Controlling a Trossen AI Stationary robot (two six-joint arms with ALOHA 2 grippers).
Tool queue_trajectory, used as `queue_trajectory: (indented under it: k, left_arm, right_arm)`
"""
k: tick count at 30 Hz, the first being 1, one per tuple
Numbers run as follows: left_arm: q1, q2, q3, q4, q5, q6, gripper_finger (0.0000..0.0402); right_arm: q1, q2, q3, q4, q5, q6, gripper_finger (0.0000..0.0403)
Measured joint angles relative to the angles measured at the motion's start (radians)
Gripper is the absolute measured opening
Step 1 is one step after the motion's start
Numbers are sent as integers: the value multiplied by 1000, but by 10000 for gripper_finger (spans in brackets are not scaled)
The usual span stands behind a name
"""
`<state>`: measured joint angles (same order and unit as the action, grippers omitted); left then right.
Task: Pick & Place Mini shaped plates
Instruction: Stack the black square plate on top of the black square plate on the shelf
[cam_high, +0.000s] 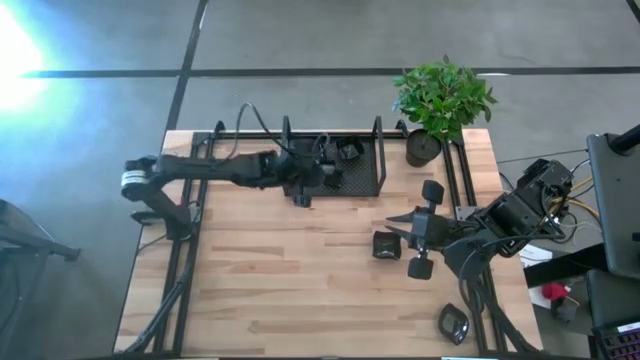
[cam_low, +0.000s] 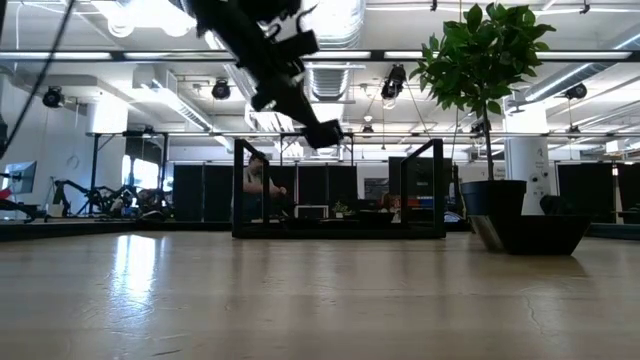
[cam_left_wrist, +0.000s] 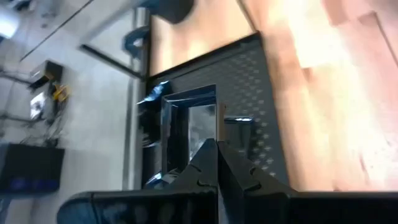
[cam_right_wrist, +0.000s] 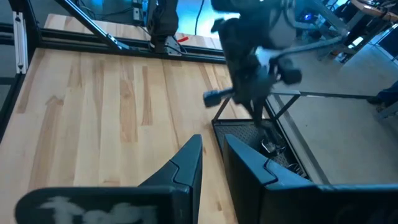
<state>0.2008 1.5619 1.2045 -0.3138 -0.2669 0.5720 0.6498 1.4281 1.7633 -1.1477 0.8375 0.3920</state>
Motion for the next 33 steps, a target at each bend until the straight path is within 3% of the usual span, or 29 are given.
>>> queue_trajectory:
  k: [15, 24, 29, 33]
  left_arm:
    - [-7, 175, -34, 139, 92, 84, 0]
    - [-6, 256, -35, 215, 89, 115, 0]
    - [-6, 273, -35, 215, 14, 145, 0]
    - [-6, 276, -39, 232, 15, 149, 0]
  right_arm:
    - [0, 0, 0, 0, 0, 0, 61]
    - [0, 0, 0, 0, 0, 0, 61]
    - [0, 0, 0, 0, 0, 0, 61]
    - [0, 0, 0, 0, 0, 0, 61]
